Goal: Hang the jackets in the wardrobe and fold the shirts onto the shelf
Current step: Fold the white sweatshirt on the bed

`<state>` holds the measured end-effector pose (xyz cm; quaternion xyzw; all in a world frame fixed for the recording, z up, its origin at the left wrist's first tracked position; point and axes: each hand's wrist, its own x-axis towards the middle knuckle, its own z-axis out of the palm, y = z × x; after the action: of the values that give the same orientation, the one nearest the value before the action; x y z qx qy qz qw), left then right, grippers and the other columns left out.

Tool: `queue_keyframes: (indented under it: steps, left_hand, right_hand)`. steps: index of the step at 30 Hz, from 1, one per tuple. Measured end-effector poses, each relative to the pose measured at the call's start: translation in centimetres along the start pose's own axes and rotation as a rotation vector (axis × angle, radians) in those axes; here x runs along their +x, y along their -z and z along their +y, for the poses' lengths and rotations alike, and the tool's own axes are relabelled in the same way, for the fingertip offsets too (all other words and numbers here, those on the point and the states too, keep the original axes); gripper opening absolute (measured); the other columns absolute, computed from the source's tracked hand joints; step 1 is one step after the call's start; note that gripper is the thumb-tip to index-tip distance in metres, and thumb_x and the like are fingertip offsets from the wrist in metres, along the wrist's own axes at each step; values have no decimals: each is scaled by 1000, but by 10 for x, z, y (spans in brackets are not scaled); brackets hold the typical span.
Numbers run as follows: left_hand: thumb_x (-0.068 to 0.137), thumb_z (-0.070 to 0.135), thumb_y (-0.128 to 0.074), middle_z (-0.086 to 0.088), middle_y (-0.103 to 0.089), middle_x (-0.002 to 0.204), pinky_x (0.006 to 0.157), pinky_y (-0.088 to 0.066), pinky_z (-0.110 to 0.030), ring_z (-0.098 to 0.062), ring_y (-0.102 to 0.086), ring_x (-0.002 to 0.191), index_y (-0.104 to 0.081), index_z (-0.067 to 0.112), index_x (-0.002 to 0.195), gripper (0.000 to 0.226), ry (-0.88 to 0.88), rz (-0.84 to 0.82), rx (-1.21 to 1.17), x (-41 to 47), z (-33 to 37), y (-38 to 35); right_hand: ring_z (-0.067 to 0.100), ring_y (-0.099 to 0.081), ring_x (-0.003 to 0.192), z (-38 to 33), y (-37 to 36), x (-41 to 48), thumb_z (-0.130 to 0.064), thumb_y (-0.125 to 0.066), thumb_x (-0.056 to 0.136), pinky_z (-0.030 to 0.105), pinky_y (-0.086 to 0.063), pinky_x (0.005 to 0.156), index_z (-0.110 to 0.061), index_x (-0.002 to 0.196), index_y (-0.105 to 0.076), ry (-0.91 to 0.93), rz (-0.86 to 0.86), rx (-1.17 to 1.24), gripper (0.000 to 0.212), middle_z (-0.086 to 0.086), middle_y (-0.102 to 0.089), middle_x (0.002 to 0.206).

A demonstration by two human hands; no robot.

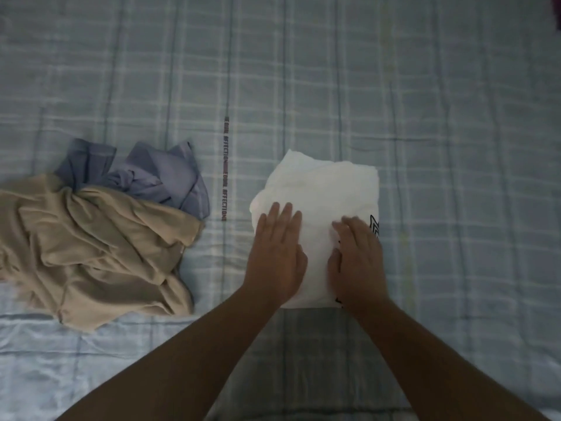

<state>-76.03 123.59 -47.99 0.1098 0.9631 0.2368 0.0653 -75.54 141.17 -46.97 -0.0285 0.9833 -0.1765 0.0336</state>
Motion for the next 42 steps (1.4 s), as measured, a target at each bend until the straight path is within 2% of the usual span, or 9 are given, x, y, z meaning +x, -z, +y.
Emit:
queue_keyframes:
  steps: [2,6,15,20,23,25,29,38,42]
  left_hand:
    - [95,31,-35,-17,-22,161,121,-17,-52,-33,-11,151,-29,5,153,63,-12,-87,78,-6,10,-17]
    - [99,43,-34,-15,-14,164,122,-13,-52,-32,-7,152,-19,12,157,68,23,-147,190,-17,-2,-43]
    - [94,44,-41,-17,-14,164,121,-12,-54,-35,-7,152,-22,15,157,72,30,-151,279,-13,-14,-61]
    - [98,47,-35,-16,-11,164,121,-14,-54,-34,-4,152,-20,14,157,70,56,-184,296,-12,0,-41]
    - [98,46,-34,-16,-12,164,122,-11,-54,-34,-3,152,-19,15,158,68,40,-117,294,0,9,-24]
    - [99,44,-34,-16,-9,165,122,-8,-54,-33,-1,153,-16,16,158,68,43,-63,289,24,10,-17]
    - [98,52,-27,-13,-2,166,122,-3,-54,-32,4,153,-7,22,159,71,135,-108,305,76,-9,-27]
    - [96,55,-25,-9,-1,166,122,-4,-54,-29,7,153,-4,25,159,73,170,-144,303,87,-25,-50]
    - [96,56,-22,-9,2,166,122,-1,-54,-29,9,152,-1,25,159,73,183,-174,296,88,-20,-44]
  right_hand:
    - [34,-27,146,14,-9,0,-27,-40,91,53,-24,118,-3,148,-39,31,-86,-126,61,17,-35,155]
    - [31,-14,152,41,-32,-10,-40,-34,96,53,-18,121,-3,155,-21,71,-197,-266,71,17,-17,163]
    - [29,-10,153,51,-51,-7,-39,-39,96,49,-9,123,-6,156,-21,95,-179,-256,71,15,-16,164]
    - [27,-24,148,45,-26,2,-43,-41,92,45,-19,120,-11,152,-34,79,-198,-164,68,9,-29,161]
    - [29,-32,144,45,-1,24,-34,-42,92,46,-27,117,-11,145,-43,102,-82,-83,58,9,-37,156]
    - [30,-22,149,44,3,48,-32,-40,95,48,-21,121,-9,151,-33,144,-61,-123,60,12,-28,160]
    - [29,-2,153,53,-21,91,-45,-21,99,52,-12,122,-9,158,-9,121,-215,-263,70,13,-5,166]
    - [30,-3,153,67,-50,101,-47,-29,99,52,-8,123,-8,158,-8,143,-221,-290,73,13,-5,166]
    - [28,1,153,67,-43,101,-49,-23,99,51,-6,123,-11,158,-4,136,-267,-273,73,11,-1,166]
